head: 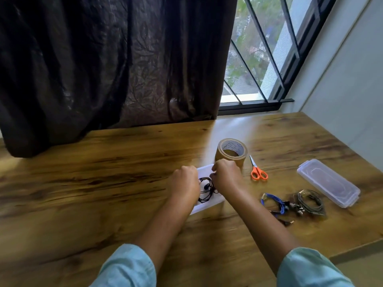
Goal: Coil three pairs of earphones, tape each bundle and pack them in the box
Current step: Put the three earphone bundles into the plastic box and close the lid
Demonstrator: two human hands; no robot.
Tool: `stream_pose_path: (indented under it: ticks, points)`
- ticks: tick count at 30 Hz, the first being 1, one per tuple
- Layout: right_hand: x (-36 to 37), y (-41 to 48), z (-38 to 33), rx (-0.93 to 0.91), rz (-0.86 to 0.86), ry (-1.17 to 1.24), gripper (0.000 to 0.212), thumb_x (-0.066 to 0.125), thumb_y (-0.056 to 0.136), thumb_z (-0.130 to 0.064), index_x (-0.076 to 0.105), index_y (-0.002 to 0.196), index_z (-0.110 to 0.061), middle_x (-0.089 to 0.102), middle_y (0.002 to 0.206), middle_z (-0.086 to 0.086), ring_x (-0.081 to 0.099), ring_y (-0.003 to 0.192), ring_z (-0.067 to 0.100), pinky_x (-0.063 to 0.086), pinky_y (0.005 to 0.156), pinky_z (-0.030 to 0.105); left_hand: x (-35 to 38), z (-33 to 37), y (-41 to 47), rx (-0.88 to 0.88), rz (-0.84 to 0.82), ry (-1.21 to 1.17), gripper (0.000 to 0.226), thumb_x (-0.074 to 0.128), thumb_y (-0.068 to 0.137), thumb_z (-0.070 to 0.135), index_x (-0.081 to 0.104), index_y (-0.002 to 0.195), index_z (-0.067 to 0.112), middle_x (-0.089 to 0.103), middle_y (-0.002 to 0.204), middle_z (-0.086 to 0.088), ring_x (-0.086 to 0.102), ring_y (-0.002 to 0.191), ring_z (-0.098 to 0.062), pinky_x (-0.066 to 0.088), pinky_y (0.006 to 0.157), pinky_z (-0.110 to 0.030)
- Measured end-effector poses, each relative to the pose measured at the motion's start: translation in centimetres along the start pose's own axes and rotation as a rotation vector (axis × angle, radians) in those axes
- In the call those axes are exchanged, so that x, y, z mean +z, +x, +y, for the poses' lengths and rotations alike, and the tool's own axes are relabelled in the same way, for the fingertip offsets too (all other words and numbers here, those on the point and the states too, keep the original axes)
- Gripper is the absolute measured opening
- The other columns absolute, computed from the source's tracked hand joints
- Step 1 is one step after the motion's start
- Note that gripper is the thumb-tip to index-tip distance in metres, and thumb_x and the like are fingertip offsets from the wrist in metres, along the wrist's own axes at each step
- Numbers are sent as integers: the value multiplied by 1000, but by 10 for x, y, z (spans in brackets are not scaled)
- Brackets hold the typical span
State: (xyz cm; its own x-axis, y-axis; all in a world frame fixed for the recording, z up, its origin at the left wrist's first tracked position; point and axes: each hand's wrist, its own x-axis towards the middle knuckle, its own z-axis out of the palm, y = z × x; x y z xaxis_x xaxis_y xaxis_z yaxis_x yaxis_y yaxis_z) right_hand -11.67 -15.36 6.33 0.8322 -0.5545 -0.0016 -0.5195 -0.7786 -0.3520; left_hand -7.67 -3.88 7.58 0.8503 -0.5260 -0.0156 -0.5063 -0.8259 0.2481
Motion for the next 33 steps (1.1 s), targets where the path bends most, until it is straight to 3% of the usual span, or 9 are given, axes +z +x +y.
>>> stream_pose_path:
  ticks: [2,5,9,14,16,19,23,26,33]
  points:
    - [-5,-7,11,-13,151,104,18,58,85,-8,72,96,-6,71,94,11,64,92,29,39,65,28,-6,11,-3,79,104,-26,3,53,94,18,55,93,15,67,98,-8,65,92,-27,41,61,-31]
    - [-18,-18,40,87,277,301,19,59,81,-8,75,91,-11,74,87,7,67,85,24,49,69,31,-9,46,-12,263,151,-160,13,50,94,25,58,100,17,66,99,-8,63,94,-29,43,65,-33]
    - [-38,-37,99,358,331,414,23,63,87,-17,68,108,-15,72,97,5,65,90,21,43,71,25,17,96,-14,368,-53,-346,22,55,88,31,63,104,19,69,99,-7,63,99,-30,51,79,-38]
    - [-52,-61,174,535,278,357,20,59,88,-13,69,105,-16,69,89,-2,62,68,1,44,58,12,65,130,0,296,-276,-336,26,57,88,32,59,110,18,64,109,-7,60,104,-30,50,86,-39]
    - [-49,-66,182,519,223,318,20,61,88,-15,70,106,-14,71,96,-2,60,70,-3,42,60,4,77,137,2,271,-287,-290,29,57,89,32,56,113,16,59,114,-8,58,106,-31,47,85,-37]
    - [-32,-65,179,500,132,207,22,64,88,-27,71,108,-19,71,107,-2,64,96,11,44,77,19,88,144,3,240,-267,-225,25,58,88,30,57,108,15,57,113,-8,58,103,-29,48,83,-37]
    - [-21,-64,168,460,115,105,20,65,86,-29,72,101,-19,65,108,3,62,97,21,53,81,34,94,149,5,214,-278,-232,13,54,89,23,57,100,17,60,106,-6,58,95,-26,49,79,-34]
    - [-24,-60,167,425,65,91,18,66,86,-29,71,99,-17,62,106,2,61,94,19,53,78,32,84,146,3,218,-265,-312,12,54,89,25,57,100,19,61,101,-5,55,90,-25,40,71,-30]
    - [-53,-49,123,243,-121,798,7,64,89,-14,63,92,-8,66,82,4,63,70,8,50,63,17,28,84,7,100,-173,-786,9,68,85,17,63,81,24,70,82,-1,66,78,-19,58,71,-39]
